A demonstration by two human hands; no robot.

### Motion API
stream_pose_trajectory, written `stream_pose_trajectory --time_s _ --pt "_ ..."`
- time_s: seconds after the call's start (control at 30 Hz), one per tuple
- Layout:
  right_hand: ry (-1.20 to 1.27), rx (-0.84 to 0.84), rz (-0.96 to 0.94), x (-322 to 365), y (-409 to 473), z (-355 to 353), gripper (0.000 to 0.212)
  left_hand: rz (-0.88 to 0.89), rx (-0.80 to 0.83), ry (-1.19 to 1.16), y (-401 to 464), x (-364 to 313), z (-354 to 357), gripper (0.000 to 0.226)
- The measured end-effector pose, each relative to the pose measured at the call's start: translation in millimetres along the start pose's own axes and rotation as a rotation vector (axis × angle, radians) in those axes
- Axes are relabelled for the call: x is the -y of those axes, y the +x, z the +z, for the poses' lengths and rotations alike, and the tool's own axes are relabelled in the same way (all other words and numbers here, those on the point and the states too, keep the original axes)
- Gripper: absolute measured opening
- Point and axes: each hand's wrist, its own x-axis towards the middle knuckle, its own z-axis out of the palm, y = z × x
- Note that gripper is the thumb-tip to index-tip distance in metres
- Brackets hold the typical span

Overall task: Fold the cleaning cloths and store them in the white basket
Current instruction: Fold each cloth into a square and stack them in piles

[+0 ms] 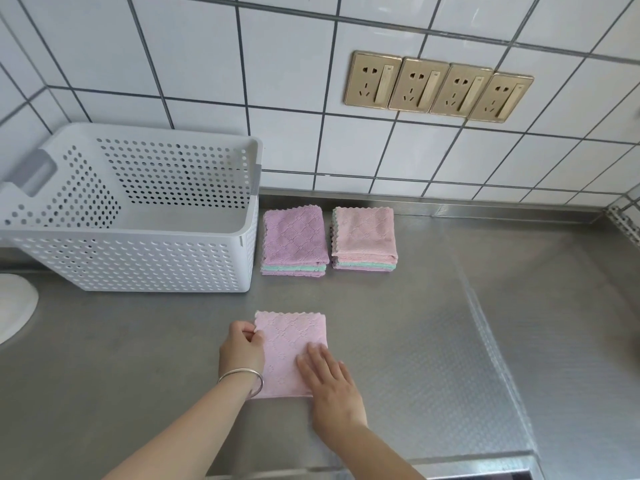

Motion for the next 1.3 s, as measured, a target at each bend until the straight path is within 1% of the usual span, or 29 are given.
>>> stream_pose_trajectory --time_s 0.17,0.27,0.37,0.43,0.47,0.5,0.53,0.6,0.67,0.77,0.97,1.03,1.07,1.13,1.2,1.27,1.3 --pt "0.024 0.041 -0.027 3.4 0.2 2.1 0.1 0.01 -0.013 0.083 0.9 16.8 1.0 0.01" --pt "0.047 0.051 -0.037 3.8 -0.6 -2.4 0.075 0.02 -0.018 0.112 6.8 23.2 1.7 0.014" --pt "0.081 0.042 -0.06 -1.0 1.4 -12.3 0.06 0.075 -0.05 0.136 9.3 26.4 1.2 0.017" --pt "0.073 0.05 -0.047 -5.7 9.7 -19.8 0.055 0.196 -0.127 0.2 7.1 29.0 0.8 0.024" --pt "0.057 0.07 -0.027 -7.8 15.6 -22.0 0.055 0.303 -0.161 0.28 5.2 31.9 1.6 0.029" --pt "0.04 0.09 -0.004 -9.2 22.0 -22.9 0.056 0.411 -0.159 0.382 2.0 34.7 2.7 0.035" --pt "0.015 0.103 0.013 -9.7 28.1 -22.6 0.056 0.502 -0.117 0.495 -2.1 36.6 3.3 0.042" --pt "-0.043 0.114 0.01 -9.5 37.7 -16.2 0.058 0.658 0.017 0.7 -7.8 42.1 6.3 0.052" --pt "-0.072 0.142 0.037 -8.2 42.4 -10.5 0.061 0.702 0.129 0.825 -7.2 49.8 10.3 0.059" --pt "-0.074 0.134 0.086 -4.9 45.3 -0.7 0.063 0.665 0.19 0.896 -0.2 56.8 12.4 0.066" --pt "-0.016 0.186 0.096 -6.6 51.4 4.3 0.063 0.609 0.148 0.893 10.5 54.2 20.2 0.074" --pt "0.004 0.224 0.108 -4.8 50.2 -2.0 0.063 0.611 0.083 0.88 9.5 55.6 21.1 0.075" --pt "0.018 0.226 0.111 -4.0 50.2 -8.1 0.063 0.575 0.032 0.83 7.1 55.9 18.3 0.075" --pt "0.088 0.214 0.12 -5.0 49.4 -16.9 0.064 0.404 -0.058 0.658 -1.6 55.2 8.5 0.072" --pt "0.256 0.217 0.328 -7.1 46.0 -23.5 0.059 0.218 -0.125 0.521 -12.6 53.0 2.9 0.064" --pt "0.403 0.174 0.578 -7.8 41.6 -27.3 0.045 0.093 -0.119 0.493 -21.5 49.4 3.3 0.054" --pt "0.456 0.205 0.671 -6.3 40.3 -28.0 0.039 0.044 -0.1 0.501 -24.7 46.8 5.2 0.045"
